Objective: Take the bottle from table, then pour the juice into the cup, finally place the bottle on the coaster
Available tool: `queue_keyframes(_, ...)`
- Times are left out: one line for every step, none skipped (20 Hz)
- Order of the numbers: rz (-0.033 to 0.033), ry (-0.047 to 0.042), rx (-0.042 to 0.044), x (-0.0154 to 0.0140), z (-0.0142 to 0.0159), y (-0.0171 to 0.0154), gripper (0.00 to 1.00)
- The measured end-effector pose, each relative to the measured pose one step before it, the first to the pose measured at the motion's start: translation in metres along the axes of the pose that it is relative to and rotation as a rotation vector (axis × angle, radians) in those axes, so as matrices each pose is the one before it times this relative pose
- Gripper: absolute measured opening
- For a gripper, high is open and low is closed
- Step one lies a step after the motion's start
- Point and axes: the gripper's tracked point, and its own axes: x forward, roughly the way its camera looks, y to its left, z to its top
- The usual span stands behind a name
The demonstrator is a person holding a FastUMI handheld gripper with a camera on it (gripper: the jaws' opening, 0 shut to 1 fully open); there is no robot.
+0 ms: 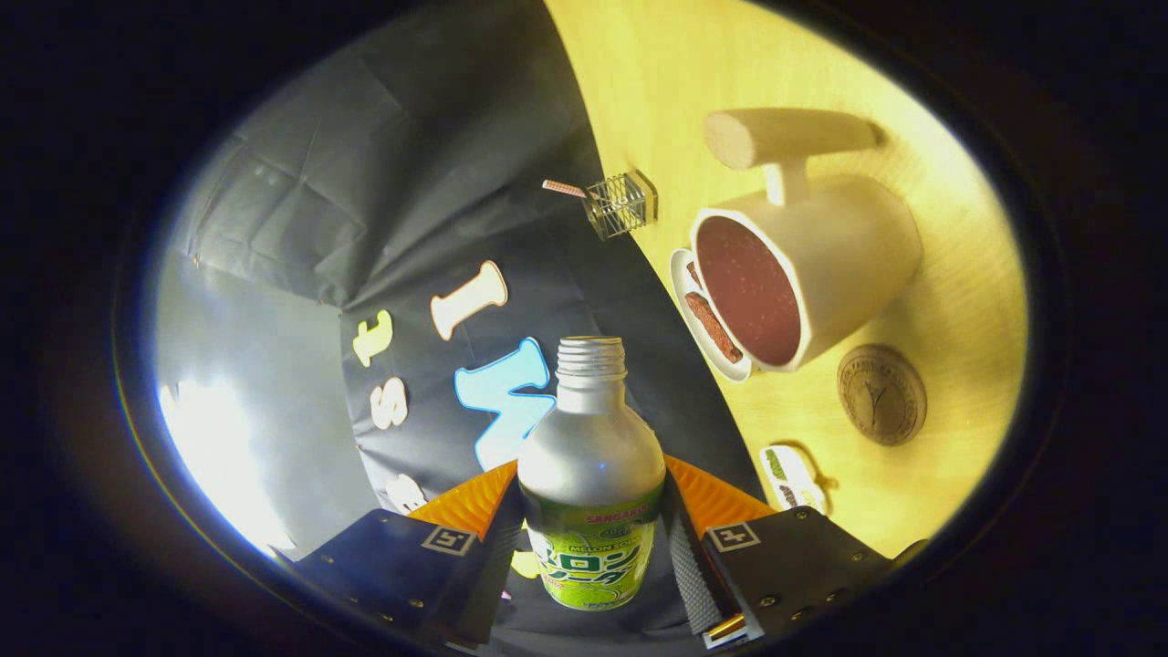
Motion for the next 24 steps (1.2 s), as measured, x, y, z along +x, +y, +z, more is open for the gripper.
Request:
queue_keyframes(-0.00476, 0.01456, -0.04067, 0.00009, -0.00028, 0.00032, 0.77)
queue_keyframes(-0.00137, 0.01075, -0.04122, 0.00302, -0.0016, 0.00268, 0.77)
queue_keyframes(-0.00155, 0.00723, -0.04003, 0.00077, 0.00038, 0.00106, 0.77)
queue_keyframes(-0.0039, 0.00716, -0.05245, 0.00197, 0.0015, 0.00201, 0.77)
queue_keyframes(-0.00262, 0.00619, -0.04758, 0.00092, 0.00111, 0.0025, 0.77)
queue_keyframes(-0.00277, 0.00637, -0.0469, -0.00288, -0.00218, 0.00503, 0.77)
queue_keyframes(-0.0045, 0.00669, -0.0457, 0.00068, 0.00014, 0.00344, 0.77)
queue_keyframes(-0.0028, 0.00833, -0.04952, 0.00023, -0.00034, 0.00366, 0.77)
queue_keyframes(-0.00355, 0.00553, -0.05852, -0.00023, -0.00037, 0.00419, 0.77)
queue_keyframes(-0.0066, 0.00303, -0.06092, -0.00011, -0.00089, 0.00359, 0.77)
queue_keyframes(-0.00858, 0.00419, -0.08041, -0.00058, 0.00041, 0.00573, 0.77)
queue_keyframes(-0.00584, 0.00195, -0.07618, -0.0017, 0.00127, 0.0065, 0.77)
queue_keyframes(-0.00524, 0.00109, -0.08157, -0.0015, 0.00112, 0.00843, 0.77)
queue_keyframes(-0.01688, -0.00214, -0.08809, -0.00003, 0.00232, 0.00472, 0.77)
queue_keyframes(-0.02128, 0.00733, -0.09672, 0.00027, 0.00192, 0.00355, 0.77)
queue_keyframes(-0.01892, -0.00092, -0.09891, 0.00199, 0.00223, 0.00188, 0.77)
queue_keyframes(-0.01718, -0.00372, -0.09037, -0.00072, 0.00247, 0.00432, 0.77)
queue_keyframes(-0.01062, -0.00348, -0.07587, -0.00226, 0.00321, 0.00631, 0.77)
queue_keyframes(-0.00476, -0.00022, -0.06808, -0.00089, -0.00003, 0.00656, 0.77)
queue_keyframes(-0.01177, 0.00491, -0.063, -0.00069, -0.00124, 0.00282, 0.77)
queue_keyframes(-0.01636, 0.00142, -0.06608, -0.00002, -0.00104, 0.00115, 0.77)
queue_keyframes(-0.02045, 0.00306, -0.06271, 0.00029, -0.00009, -0.0016, 0.77)
queue_keyframes(-0.00685, 0.00209, -0.05754, -0.00085, -0.00126, 0.00229, 0.77)
queue_keyframes(0.00271, -0.004, -0.05359, -0.00027, 0.00244, 0.00668, 0.77)
